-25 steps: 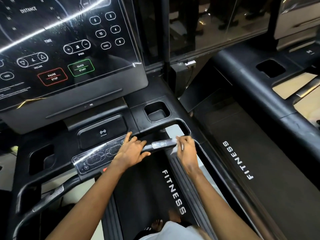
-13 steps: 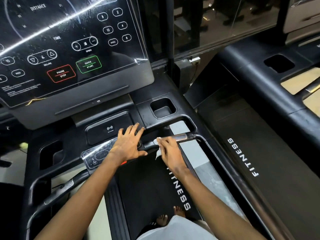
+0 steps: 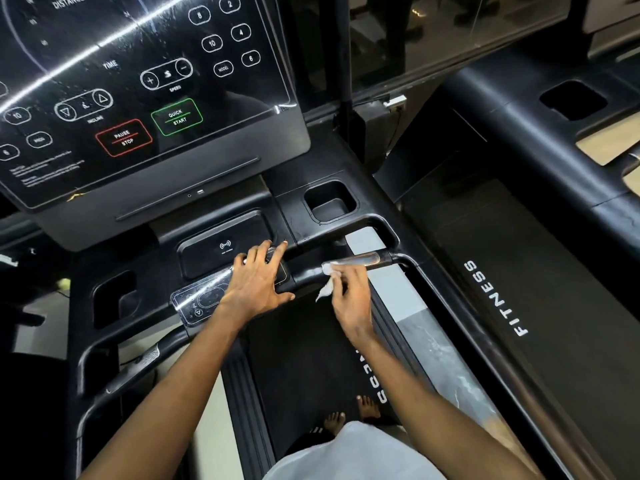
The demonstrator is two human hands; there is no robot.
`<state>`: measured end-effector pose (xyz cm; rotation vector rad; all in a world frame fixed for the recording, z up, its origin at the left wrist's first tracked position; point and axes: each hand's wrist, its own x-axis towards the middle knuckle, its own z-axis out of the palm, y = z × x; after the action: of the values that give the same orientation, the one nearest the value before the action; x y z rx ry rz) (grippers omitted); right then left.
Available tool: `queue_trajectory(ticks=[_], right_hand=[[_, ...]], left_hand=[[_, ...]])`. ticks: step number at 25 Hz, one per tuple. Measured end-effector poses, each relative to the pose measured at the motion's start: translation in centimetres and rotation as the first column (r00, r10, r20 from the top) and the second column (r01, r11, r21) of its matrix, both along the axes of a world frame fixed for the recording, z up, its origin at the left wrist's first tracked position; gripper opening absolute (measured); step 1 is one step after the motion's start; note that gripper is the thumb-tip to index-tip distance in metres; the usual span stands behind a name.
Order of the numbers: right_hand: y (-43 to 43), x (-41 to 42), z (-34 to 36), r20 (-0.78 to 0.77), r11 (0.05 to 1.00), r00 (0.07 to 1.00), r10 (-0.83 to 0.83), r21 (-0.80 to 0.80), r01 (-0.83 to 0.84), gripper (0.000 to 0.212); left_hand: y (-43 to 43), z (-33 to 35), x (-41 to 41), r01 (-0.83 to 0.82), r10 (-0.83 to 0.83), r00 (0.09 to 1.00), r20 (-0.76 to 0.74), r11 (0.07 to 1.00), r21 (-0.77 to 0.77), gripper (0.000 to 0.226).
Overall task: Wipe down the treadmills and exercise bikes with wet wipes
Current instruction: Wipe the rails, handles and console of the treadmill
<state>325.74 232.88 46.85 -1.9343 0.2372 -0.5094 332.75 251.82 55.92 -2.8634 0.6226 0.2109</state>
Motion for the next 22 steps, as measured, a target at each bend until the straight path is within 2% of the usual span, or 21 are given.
queue_trajectory(ticks=[1,2,4,6,7,8,12,14,16,19,22], right_hand=[[0.2,0.0,-0.3,-0.074,0.966,0.983,-0.167,0.186,0.178,0.006],[0.2,0.3,-0.3,-0.192,0.85,0.934,-0.302,0.39,0.355,0.006],[-1.0,1.8,-0.1,-0.407,0.457,0.813,-0.416,0.68,0.573,0.019],[-3.8,3.5,-0.1,-0.491,0.102,0.742,-0.456,0.8,0.592,0.028],[-5.3,4.0,-0.3,-0.517,-0.02,0.721,-0.461,0.819,0.574,0.029],[-6.7,4.1,-0.4,-0.53,-0.094,0.73,-0.43,0.831,0.548,0.028],[-7.5,3.0,-1.4,-0.507,-0.265,0.853,-0.125,0.845,0.464,0.026],[-5.7,2.5,-1.2,-0.454,-0.306,0.891,-0.002,0.849,0.432,0.028],[-3.6,2.2,-0.8,-0.398,-0.3,0.908,0.133,0.857,0.42,0.029],[0.3,2.3,0.0,-0.384,-0.311,0.88,0.279,0.831,0.461,0.03],[3.8,2.8,1.4,-0.419,-0.234,0.847,0.327,0.832,0.502,0.033]], left_hand=[[-0.1,0.0,-0.1,-0.014,0.014,1.0,0.002,1.0,-0.008,0.118],[-0.3,0.0,-0.3,-0.028,0.028,1.0,0.004,0.999,-0.016,0.118],[-0.5,-0.1,-0.4,-0.052,0.052,0.999,-0.003,0.998,-0.033,0.116],[-0.7,0.0,-0.4,-0.071,0.07,0.997,-0.016,0.997,-0.035,0.115],[-0.8,0.0,-0.4,-0.075,0.074,0.997,-0.021,0.997,-0.036,0.115],[-0.8,0.0,-0.3,-0.077,0.076,0.997,-0.025,0.996,-0.037,0.115],[-0.7,0.0,-0.4,-0.081,0.079,0.996,-0.036,0.996,-0.049,0.117],[-0.4,0.1,-0.3,-0.068,0.065,0.997,-0.036,0.994,-0.082,0.125],[0.2,0.3,-0.2,-0.059,0.053,0.997,-0.052,0.989,-0.133,0.133],[1.7,0.4,-0.7,-0.073,0.065,0.996,-0.058,0.986,-0.15,0.138],[3.2,0.4,-1.4,-0.1,0.095,0.995,-0.04,0.984,-0.144,0.138]])
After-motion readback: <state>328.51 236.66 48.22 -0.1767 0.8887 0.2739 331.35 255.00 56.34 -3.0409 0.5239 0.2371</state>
